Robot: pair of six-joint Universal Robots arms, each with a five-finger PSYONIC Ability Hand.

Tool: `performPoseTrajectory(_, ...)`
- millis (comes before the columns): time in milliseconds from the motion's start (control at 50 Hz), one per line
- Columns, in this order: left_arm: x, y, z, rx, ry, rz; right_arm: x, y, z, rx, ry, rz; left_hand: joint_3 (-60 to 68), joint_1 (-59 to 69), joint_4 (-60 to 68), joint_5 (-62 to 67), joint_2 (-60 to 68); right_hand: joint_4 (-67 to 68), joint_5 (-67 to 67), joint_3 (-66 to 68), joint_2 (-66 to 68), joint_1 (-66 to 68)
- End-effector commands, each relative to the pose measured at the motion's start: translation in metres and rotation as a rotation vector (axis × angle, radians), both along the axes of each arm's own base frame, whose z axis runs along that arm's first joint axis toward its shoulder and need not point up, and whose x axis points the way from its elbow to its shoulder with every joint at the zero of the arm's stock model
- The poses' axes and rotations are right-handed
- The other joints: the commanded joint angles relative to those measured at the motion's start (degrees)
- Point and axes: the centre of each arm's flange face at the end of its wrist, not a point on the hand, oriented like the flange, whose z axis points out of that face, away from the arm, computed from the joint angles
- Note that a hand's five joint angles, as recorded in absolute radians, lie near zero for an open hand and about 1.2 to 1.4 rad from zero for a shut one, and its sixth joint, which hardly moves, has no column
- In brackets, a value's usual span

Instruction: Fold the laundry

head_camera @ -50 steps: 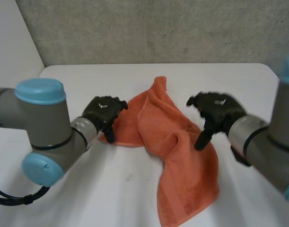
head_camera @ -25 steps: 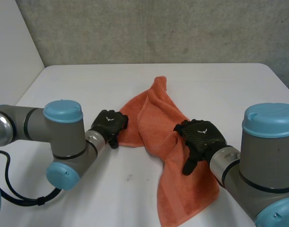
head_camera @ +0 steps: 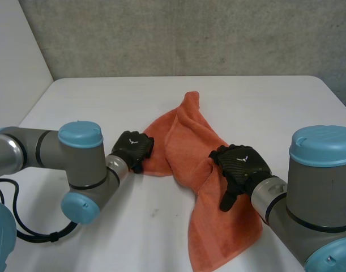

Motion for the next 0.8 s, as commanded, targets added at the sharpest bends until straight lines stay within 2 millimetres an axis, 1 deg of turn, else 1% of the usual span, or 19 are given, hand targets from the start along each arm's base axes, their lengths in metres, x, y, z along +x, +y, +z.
performPoseTrajectory(20,-0.001,-0.005,0.006,-0.040,0.019,0.010,0.000,0.000,0.000,0.000,0.001,0.000,30.40,29.35,30.34,30.23,30.18,-3.54,-3.84,-2.34,-2.72,-2.30)
performPoseTrajectory(100,-0.001,-0.005,0.015,-0.060,0.029,0.013,0.000,0.001,0.000,0.001,0.000,0.003,30.40,29.35,30.34,30.23,30.18,-3.46,-3.75,-2.25,-2.64,-2.22)
performPoseTrajectory(140,0.000,-0.003,0.033,-0.092,0.049,0.013,0.000,0.002,0.000,0.004,0.000,0.009,30.40,29.35,30.34,30.23,30.18,3.07,2.77,4.27,3.89,4.31)
performPoseTrajectory(240,0.005,0.004,0.055,-0.123,0.071,0.015,0.000,0.002,-0.003,-0.001,0.008,0.015,30.40,29.35,30.34,30.23,30.18,13.02,12.72,14.22,13.84,14.26)
performPoseTrajectory(300,0.007,0.008,0.062,-0.141,0.079,0.011,0.001,0.001,-0.004,-0.013,0.004,0.014,30.40,29.35,30.34,30.23,30.18,12.36,12.07,13.57,13.18,13.60)
performPoseTrajectory(420,0.009,0.009,0.057,-0.151,0.076,0.017,0.003,-0.002,-0.009,-0.017,0.002,0.011,30.40,29.35,30.34,30.23,30.18,16.73,16.43,17.93,17.55,17.97)
performPoseTrajectory(440,0.010,0.011,0.055,-0.140,0.071,0.019,0.003,-0.004,-0.009,-0.023,0.000,0.007,30.40,29.35,30.34,30.23,30.18,33.21,32.92,34.42,34.03,34.46)
performPoseTrajectory(460,0.011,0.012,0.054,-0.134,0.070,0.019,0.003,-0.007,-0.009,-0.031,-0.004,0.001,30.40,29.35,30.34,30.23,30.18,64.35,64.06,65.56,65.17,65.59)
performPoseTrajectory(540,0.018,0.016,0.057,-0.126,0.067,0.027,0.001,-0.013,-0.002,-0.058,-0.019,-0.013,30.40,29.35,30.34,30.23,30.18,66.46,66.16,67.66,67.28,67.70)
performPoseTrajectory(580,0.026,0.024,0.076,-0.152,0.081,0.033,-0.002,-0.015,0.015,-0.097,-0.042,-0.024,30.40,29.35,30.34,30.23,30.18,66.46,66.16,67.66,67.28,67.70)
performPoseTrajectory(600,0.026,0.024,0.076,-0.152,0.081,0.033,-0.002,-0.015,0.015,-0.097,-0.042,-0.024,30.40,29.35,30.34,30.23,30.18,66.46,66.16,67.66,67.28,67.70)
performPoseTrajectory(640,0.031,0.029,0.086,-0.165,0.089,0.037,-0.013,-0.018,0.055,-0.203,-0.101,-0.052,30.40,29.35,30.34,30.23,30.18,66.46,66.16,67.66,67.28,67.70)
performPoseTrajectory(660,0.035,0.036,0.094,-0.176,0.097,0.039,-0.013,-0.018,0.055,-0.203,-0.101,-0.052,30.40,29.35,30.34,30.23,30.18,66.46,66.16,67.66,67.28,67.70)
performPoseTrajectory(680,0.040,0.041,0.103,-0.190,0.107,0.045,-0.024,-0.026,0.074,-0.257,-0.117,-0.091,30.40,29.35,30.34,30.23,30.18,66.46,66.16,67.66,67.28,67.70)
performPoseTrajectory(700,0.040,0.041,0.104,-0.190,0.107,0.046,-0.024,-0.026,0.074,-0.257,-0.117,-0.091,30.40,29.35,30.34,30.23,30.18,66.46,66.16,67.66,67.28,67.70)
performPoseTrajectory(740,0.051,0.057,0.139,-0.266,0.148,0.053,-0.053,-0.049,0.103,-0.331,-0.096,-0.185,30.40,29.35,30.34,30.23,30.18,66.46,66.16,67.66,67.28,67.70)
performPoseTrajectory(760,0.051,0.057,0.139,-0.266,0.149,0.053,-0.053,-0.049,0.103,-0.332,-0.095,-0.186,30.40,29.35,30.34,30.23,30.18,66.46,66.16,67.66,67.28,67.70)
performPoseTrajectory(780,0.057,0.066,0.155,-0.304,0.169,0.058,-0.065,-0.058,0.111,-0.335,-0.077,-0.209,30.40,29.35,30.34,30.23,30.18,66.46,66.16,67.66,67.28,67.70)
performPoseTrajectory(800,0.057,0.066,0.156,-0.304,0.169,0.058,-0.072,-0.065,0.119,-0.328,-0.068,-0.208,30.40,29.35,30.34,30.23,30.18,66.46,66.16,67.66,67.28,67.70)
